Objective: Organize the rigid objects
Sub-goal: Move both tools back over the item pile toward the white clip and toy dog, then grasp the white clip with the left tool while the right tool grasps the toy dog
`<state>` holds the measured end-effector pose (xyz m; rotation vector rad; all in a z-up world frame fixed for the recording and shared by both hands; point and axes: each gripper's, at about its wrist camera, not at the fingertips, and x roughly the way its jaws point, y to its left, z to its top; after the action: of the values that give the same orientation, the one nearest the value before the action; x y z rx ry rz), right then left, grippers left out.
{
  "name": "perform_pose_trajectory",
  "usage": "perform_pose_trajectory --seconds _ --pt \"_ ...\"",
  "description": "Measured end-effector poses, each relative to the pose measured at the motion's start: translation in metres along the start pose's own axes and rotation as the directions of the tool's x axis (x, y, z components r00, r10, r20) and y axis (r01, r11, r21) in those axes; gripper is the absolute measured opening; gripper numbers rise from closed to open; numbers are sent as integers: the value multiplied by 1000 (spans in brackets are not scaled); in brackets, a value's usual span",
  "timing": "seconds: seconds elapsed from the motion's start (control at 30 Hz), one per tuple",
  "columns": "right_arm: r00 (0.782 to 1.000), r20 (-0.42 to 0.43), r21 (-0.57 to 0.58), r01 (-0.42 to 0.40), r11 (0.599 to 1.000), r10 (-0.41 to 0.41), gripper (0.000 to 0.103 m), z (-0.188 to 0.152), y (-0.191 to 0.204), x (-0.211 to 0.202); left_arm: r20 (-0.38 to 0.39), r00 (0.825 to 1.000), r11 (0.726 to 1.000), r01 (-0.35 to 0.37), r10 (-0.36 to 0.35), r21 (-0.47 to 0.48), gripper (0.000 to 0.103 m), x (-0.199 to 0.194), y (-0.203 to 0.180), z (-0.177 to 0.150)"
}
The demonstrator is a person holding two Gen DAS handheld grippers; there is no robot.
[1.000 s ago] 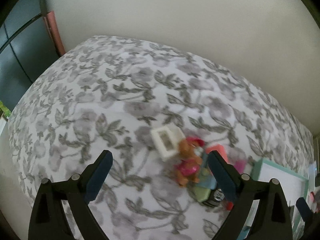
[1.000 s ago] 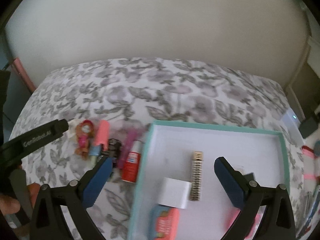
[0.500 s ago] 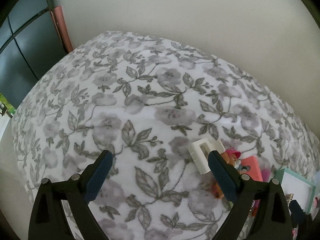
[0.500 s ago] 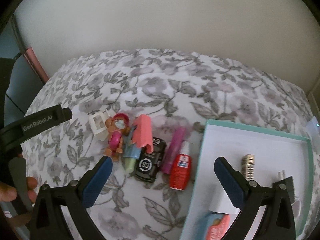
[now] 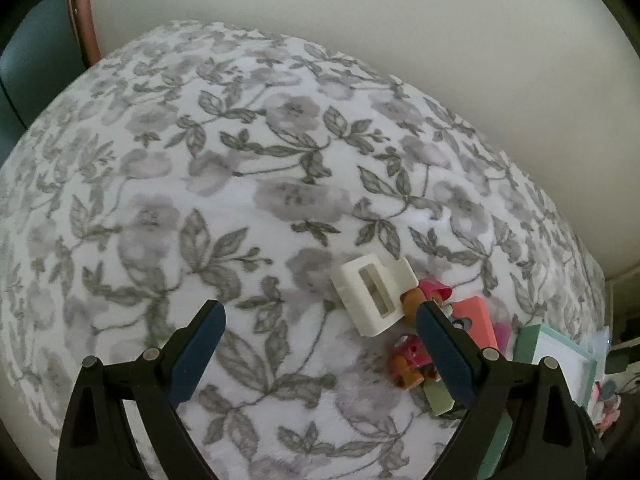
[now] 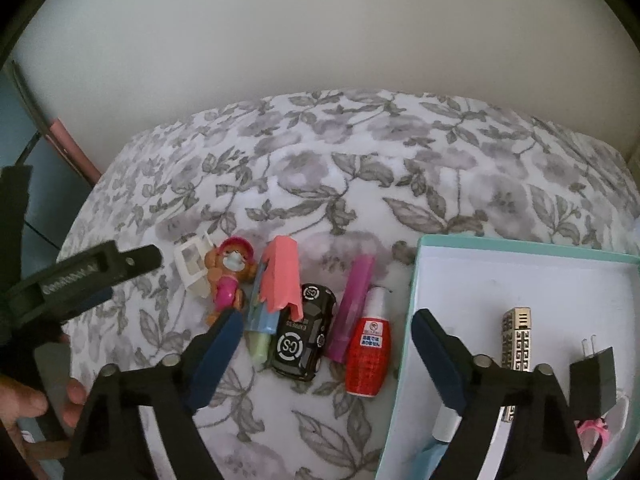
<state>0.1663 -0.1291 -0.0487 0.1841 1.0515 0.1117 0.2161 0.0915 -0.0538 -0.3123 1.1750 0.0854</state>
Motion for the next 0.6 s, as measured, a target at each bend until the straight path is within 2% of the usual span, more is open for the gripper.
perform_pose_trajectory --seconds 0.23,0.37,0.47,0.5,0.57,0.6 --pt "999 1 -3 -47 999 47 70 8 6 8 -23 998 998 53 -53 -33 95 22 0 6" --pt "998 -9 -8 -69 998 68 58 12 9 16 -15 998 997 68 -68 -34 94 33 -6 10" --pt "996 -8 -17 -86 996 86 56 15 10 20 -24 995 995 96 -97 -27 93 43 -13 12" --pt "997 -6 -20 -81 996 81 56 16 10 21 -29 995 995 99 -100 -25 92 47 -16 12" --pt "997 -6 -19 -79 997 79 56 17 9 22 -25 994 994 107 -108 -29 80 52 -19 13" --pt "997 -6 -20 -81 997 80 56 18 9 22 -25 994 993 110 -111 -32 78 53 -20 13"
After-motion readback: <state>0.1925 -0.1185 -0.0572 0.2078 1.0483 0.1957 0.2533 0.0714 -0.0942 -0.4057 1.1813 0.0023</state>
